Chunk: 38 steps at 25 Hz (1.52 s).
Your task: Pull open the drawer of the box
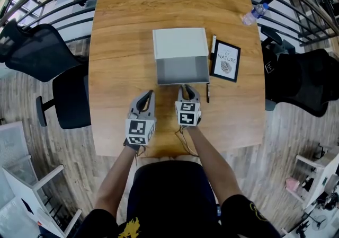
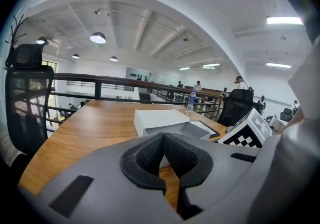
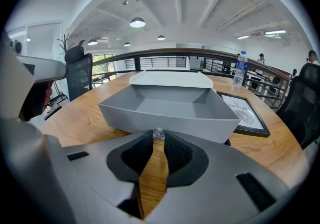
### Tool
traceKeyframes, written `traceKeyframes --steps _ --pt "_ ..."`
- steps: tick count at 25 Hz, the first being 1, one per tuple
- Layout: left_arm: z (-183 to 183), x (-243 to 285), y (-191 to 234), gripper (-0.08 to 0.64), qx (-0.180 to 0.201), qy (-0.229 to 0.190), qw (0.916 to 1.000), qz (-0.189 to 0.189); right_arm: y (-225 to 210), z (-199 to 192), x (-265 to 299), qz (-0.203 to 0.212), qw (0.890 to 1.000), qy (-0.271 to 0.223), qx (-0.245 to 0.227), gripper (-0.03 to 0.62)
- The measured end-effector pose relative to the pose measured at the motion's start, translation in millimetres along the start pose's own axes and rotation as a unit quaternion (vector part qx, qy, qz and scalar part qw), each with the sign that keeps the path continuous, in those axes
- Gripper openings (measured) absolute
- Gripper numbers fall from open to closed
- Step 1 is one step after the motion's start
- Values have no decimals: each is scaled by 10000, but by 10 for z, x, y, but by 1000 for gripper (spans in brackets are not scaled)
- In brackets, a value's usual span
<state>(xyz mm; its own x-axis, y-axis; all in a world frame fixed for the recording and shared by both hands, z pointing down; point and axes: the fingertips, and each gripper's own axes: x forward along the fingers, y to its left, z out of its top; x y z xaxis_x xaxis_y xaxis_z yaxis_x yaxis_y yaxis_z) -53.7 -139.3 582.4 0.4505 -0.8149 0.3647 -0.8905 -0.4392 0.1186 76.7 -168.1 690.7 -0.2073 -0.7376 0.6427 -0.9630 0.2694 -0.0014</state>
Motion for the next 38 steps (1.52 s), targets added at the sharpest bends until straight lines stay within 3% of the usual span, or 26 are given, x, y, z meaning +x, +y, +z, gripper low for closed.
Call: traceKeyframes --steps 14,38 --pt "6 -69 24 17 0 5 9999 120 -126 -58 2 188 9990 -57 -408 66" --pt "-45 -171 -112 17 -1 69 9998 198 -65 -187 8 59 10000 40 -53 67"
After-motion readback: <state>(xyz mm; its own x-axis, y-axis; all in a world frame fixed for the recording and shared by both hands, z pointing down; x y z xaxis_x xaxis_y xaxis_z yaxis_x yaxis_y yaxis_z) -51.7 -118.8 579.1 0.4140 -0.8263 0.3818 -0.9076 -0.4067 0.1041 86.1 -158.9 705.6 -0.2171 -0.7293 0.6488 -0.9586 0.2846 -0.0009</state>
